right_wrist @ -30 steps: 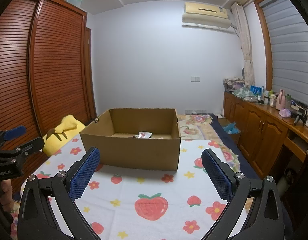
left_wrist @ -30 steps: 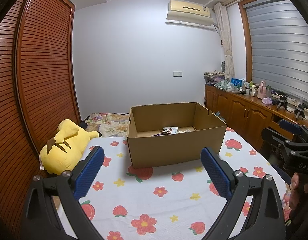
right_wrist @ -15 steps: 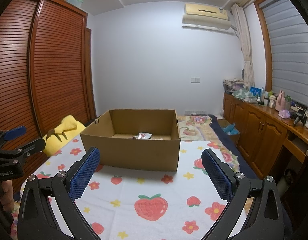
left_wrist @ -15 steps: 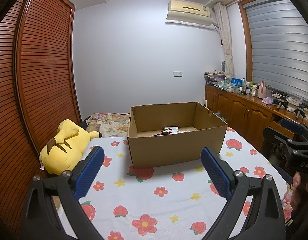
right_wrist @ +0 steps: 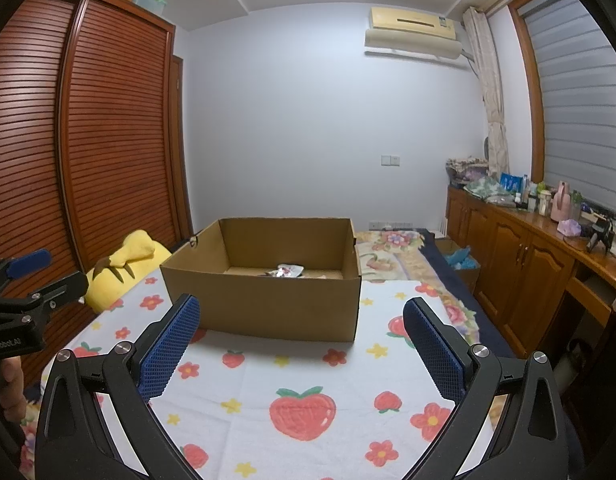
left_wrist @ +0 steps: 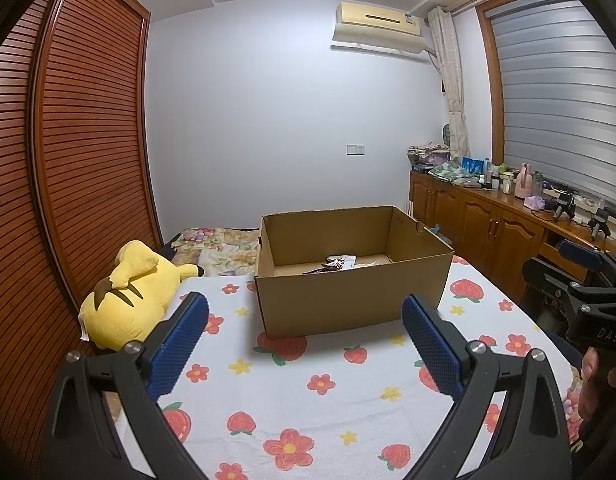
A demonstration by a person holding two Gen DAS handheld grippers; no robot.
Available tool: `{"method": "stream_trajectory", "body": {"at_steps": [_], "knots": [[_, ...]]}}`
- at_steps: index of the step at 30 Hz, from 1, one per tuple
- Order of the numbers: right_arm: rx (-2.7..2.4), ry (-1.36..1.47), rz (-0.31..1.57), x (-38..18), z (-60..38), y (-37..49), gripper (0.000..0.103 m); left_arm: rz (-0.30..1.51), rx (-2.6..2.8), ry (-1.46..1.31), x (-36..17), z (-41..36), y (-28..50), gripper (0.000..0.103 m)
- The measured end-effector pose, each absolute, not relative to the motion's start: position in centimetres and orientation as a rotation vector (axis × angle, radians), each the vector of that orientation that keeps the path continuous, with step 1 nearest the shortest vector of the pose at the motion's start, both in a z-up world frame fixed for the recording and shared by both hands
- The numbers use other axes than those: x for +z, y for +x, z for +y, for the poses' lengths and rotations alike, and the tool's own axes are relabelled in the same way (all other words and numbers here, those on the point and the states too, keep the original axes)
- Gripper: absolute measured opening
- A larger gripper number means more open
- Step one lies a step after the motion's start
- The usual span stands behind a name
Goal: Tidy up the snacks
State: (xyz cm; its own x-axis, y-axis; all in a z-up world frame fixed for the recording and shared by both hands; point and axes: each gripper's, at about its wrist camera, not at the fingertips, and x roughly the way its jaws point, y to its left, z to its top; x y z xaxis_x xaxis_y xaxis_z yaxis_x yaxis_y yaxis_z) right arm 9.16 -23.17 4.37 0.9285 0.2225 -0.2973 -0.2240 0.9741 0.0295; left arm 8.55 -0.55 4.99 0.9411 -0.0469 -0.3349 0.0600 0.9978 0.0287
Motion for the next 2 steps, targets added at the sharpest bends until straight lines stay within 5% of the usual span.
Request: {"method": "stream_trajectory", "body": {"at_steps": [2], "knots": [[0.228, -0.007, 0.304, 4.36, -23.17, 9.17, 0.103, 0.342, -0.053, 0.039, 4.98, -0.57, 8.52, 0.098]]}}
